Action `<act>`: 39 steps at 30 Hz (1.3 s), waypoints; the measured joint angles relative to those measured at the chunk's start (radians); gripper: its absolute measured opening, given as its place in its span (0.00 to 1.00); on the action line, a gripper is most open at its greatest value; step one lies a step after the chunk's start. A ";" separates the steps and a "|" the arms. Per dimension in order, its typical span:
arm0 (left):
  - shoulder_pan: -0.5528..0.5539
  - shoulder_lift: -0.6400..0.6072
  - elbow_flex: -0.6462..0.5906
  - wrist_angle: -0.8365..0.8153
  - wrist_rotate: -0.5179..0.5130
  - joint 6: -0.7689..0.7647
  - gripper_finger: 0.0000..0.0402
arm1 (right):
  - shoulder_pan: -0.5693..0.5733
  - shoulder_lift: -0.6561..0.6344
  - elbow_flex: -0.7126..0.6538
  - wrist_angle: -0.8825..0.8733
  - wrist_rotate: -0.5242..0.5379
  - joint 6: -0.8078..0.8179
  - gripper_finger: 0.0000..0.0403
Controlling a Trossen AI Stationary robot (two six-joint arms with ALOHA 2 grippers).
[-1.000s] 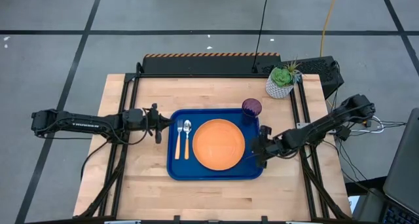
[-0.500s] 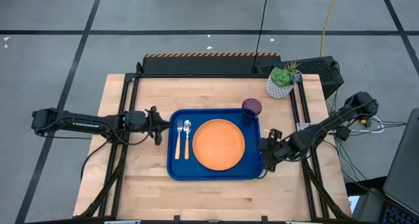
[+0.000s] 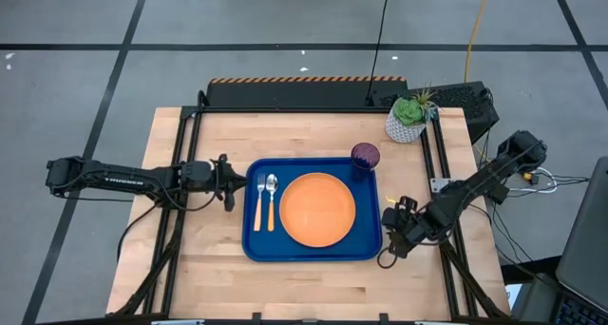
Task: Pick and place plate/cup/fork/spoon on tray
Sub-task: Return to Home Position
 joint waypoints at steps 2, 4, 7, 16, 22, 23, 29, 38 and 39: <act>0.000 0.000 0.000 0.004 0.000 -0.007 0.01 | 0.011 0.000 0.000 -0.002 0.003 0.013 0.36; 0.000 0.000 0.000 0.004 0.000 -0.010 0.01 | 0.018 0.000 0.000 -0.003 0.010 0.020 0.36; 0.000 0.000 0.000 0.003 0.000 -0.024 0.01 | 0.025 0.000 0.000 -0.003 0.030 0.030 0.36; 0.000 0.000 0.000 0.003 0.041 -0.183 0.01 | 0.028 0.000 0.000 -0.013 0.029 0.017 0.36; -0.007 0.000 0.000 0.005 0.088 -0.138 0.01 | 0.029 -0.002 0.000 -0.010 0.100 -0.064 0.36; -0.007 0.000 0.000 0.010 0.089 -0.120 0.01 | 0.028 -0.009 -0.001 -0.008 0.129 -0.081 0.36; 0.001 -0.009 0.000 0.038 0.090 -0.093 0.01 | 0.028 -0.110 -0.001 -0.002 0.278 -0.170 0.36; 0.001 -0.029 0.000 0.008 0.092 -0.084 0.01 | 0.017 -0.445 -0.203 0.100 0.311 -0.252 0.30; 0.001 -0.029 0.000 0.003 0.092 -0.084 0.01 | 0.013 -0.489 -0.251 0.154 0.290 -0.268 0.26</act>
